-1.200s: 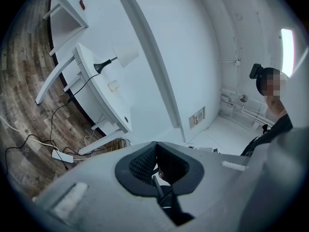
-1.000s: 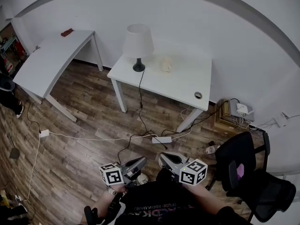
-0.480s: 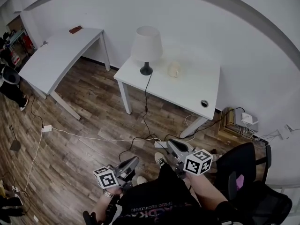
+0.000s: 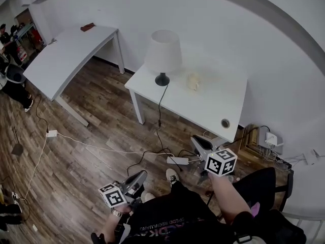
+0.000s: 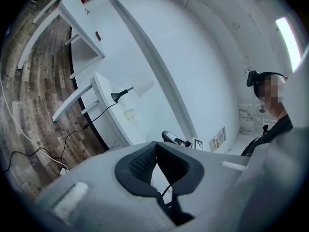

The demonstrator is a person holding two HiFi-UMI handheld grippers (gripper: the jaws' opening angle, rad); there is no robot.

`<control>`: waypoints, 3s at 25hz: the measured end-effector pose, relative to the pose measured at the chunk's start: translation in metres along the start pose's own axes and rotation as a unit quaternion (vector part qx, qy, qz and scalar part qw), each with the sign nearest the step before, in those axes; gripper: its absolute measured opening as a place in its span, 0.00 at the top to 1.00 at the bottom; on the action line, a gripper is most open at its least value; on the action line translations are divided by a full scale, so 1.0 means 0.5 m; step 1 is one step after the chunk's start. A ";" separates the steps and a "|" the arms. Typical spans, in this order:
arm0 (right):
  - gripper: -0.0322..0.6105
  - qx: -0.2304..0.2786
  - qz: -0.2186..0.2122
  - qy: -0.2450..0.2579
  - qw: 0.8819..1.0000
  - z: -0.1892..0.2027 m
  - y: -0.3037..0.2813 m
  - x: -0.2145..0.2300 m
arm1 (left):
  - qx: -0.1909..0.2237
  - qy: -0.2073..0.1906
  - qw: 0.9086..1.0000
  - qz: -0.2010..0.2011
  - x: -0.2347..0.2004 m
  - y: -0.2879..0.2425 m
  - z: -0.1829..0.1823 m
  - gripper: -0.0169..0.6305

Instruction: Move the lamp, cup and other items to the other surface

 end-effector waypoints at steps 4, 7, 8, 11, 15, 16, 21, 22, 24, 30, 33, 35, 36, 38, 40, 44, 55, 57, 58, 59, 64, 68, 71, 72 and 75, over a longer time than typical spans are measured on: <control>0.84 -0.009 0.014 0.017 1.000 -0.040 -0.047 0.080 | 0.016 0.007 1.000 -0.016 -0.015 -0.025 -0.007 0.98; 0.83 -0.018 0.025 0.031 0.999 -0.071 -0.082 0.140 | 0.025 0.012 0.999 -0.031 -0.027 -0.042 -0.013 0.98; 0.83 -0.021 0.028 0.036 0.999 -0.080 -0.093 0.158 | 0.028 0.013 0.999 -0.036 -0.031 -0.047 -0.015 0.98; 0.82 -0.032 0.040 0.053 0.997 -0.097 -0.125 0.212 | 0.035 0.015 0.998 -0.047 -0.038 -0.064 -0.016 0.98; 0.79 -0.049 0.062 0.060 0.995 -0.104 -0.171 0.298 | 0.042 0.013 0.997 -0.064 -0.047 -0.087 -0.018 0.98; 0.79 -0.053 0.068 0.058 0.995 -0.106 -0.184 0.320 | 0.045 0.013 0.997 -0.069 -0.050 -0.091 -0.019 0.98; 0.78 -0.074 0.091 0.029 0.993 -0.111 -0.254 0.420 | 0.058 0.016 0.994 -0.090 -0.058 -0.109 -0.025 0.98; 0.78 -0.078 0.095 0.023 0.992 -0.111 -0.267 0.438 | 0.061 0.017 0.994 -0.094 -0.060 -0.110 -0.024 0.98; 0.78 -0.086 0.103 0.017 0.991 -0.110 -0.295 0.470 | 0.069 0.020 0.992 -0.103 -0.062 -0.110 -0.023 0.98; 0.77 -0.116 0.128 0.023 0.985 -0.110 -0.377 0.550 | 0.089 0.030 0.987 -0.128 -0.076 -0.114 -0.018 0.98; 0.76 -0.125 0.132 0.021 0.983 -0.114 -0.407 0.575 | 0.096 0.033 0.985 -0.137 -0.076 -0.121 -0.015 0.98; 0.76 -0.133 0.133 0.022 0.982 -0.113 -0.425 0.587 | 0.100 0.034 0.984 -0.141 -0.077 -0.129 -0.013 0.98; 0.75 -0.137 0.133 0.023 0.981 -0.112 -0.434 0.593 | 0.100 0.035 0.984 -0.143 -0.079 -0.133 -0.012 0.98; 0.75 -0.142 0.135 0.025 0.980 -0.111 -0.451 0.605 | 0.101 0.038 0.983 -0.147 -0.084 -0.140 -0.012 0.98; 0.74 -0.149 0.136 0.024 0.979 -0.106 -0.469 0.616 | 0.101 0.041 0.982 -0.151 -0.088 -0.143 -0.010 0.98; 0.73 -0.170 0.134 0.015 0.976 -0.095 -0.506 0.634 | 0.102 0.043 0.981 -0.160 -0.093 -0.152 -0.009 0.98; 0.75 -0.208 0.144 0.016 0.967 -0.087 -0.539 0.655 | 0.103 0.043 0.979 -0.168 -0.090 -0.161 -0.007 0.98; 0.83 -0.212 0.148 0.025 0.966 -0.087 -0.539 0.657 | 0.106 0.045 0.979 -0.169 -0.091 -0.159 -0.004 0.98; 0.84 -0.214 0.151 0.032 0.965 -0.087 -0.538 0.657 | 0.106 0.046 0.979 -0.169 -0.091 -0.158 -0.003 0.98; 0.85 -0.214 0.153 0.039 0.964 -0.087 -0.538 0.657 | 0.106 0.046 0.979 -0.169 -0.091 -0.158 -0.002 0.98; 0.86 -0.211 0.157 0.053 0.963 -0.088 -0.535 0.657 | 0.107 0.048 0.979 -0.169 -0.090 -0.156 0.003 0.98; 0.86 -0.210 0.159 0.066 0.962 -0.089 -0.537 0.655 | 0.109 0.051 0.978 -0.170 -0.093 -0.154 0.005 0.98; 0.86 -0.208 0.160 0.073 0.962 -0.091 -0.536 0.656 | 0.108 0.051 0.978 -0.168 -0.092 -0.157 0.004 0.98; 0.86 -0.206 0.161 0.075 0.962 -0.092 -0.535 0.657 | 0.108 0.051 0.978 -0.169 -0.092 -0.157 0.005 0.98; 0.87 -0.195 0.162 0.080 0.964 -0.095 -0.533 0.658 | 0.109 0.052 0.978 -0.170 -0.094 -0.153 0.005 0.98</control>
Point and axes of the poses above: the fingertips, and each gripper's own axes: y backward along the fingers, x to its right, z out of its underside, the point moved 2 cm from there along y, backward along the fingers, and after that the axes turned 3 degrees about x, right-handed, at the moved point
